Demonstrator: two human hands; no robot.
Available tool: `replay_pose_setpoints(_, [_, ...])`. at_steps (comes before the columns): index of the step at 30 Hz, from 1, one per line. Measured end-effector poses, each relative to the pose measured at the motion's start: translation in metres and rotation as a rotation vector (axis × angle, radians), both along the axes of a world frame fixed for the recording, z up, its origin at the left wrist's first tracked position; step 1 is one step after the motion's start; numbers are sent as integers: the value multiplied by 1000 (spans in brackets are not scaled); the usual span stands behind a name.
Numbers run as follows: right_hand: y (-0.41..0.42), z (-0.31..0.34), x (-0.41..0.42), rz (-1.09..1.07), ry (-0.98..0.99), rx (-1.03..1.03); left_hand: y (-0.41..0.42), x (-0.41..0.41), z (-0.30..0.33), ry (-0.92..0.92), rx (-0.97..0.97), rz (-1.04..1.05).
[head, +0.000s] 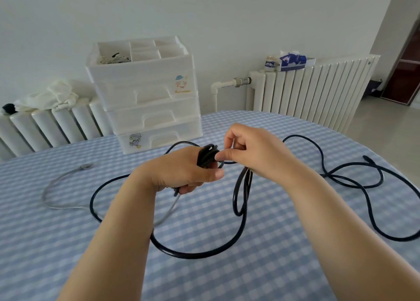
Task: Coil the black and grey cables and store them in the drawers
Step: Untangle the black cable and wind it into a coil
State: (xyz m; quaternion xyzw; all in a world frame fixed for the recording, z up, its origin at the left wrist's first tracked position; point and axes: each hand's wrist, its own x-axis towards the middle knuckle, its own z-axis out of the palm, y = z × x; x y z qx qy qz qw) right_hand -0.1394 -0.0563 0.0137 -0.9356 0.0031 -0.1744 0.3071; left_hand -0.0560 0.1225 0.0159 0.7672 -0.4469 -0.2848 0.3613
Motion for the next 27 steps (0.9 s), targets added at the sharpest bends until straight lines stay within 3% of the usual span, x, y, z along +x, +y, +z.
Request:
replay_pose_setpoints(3, [2,0,0,-1,-56,32,-2,1,-3,35,-16,33])
replay_pose_setpoints(6, [5,4,2,103,-85,155,2,3,-3,194,-121,46])
replay_pose_setpoints(10, [3,9,1,315,5,416,9,5,-1,407,-274,40])
replay_pose_setpoints(13, [-3,15,-2,344,79,498,11,6,1,527,-422,65])
replay_pose_setpoints(16, [-7,19,-8,326,198,409,9,8,2,555,-529,138])
replay_pose_setpoints(23, [-11,19,-7,151,501,72,-5,1,2,421,-776,356])
replay_pose_setpoints(27, [-5,18,-8,66,579,-135,-6,1,0,535,-896,338])
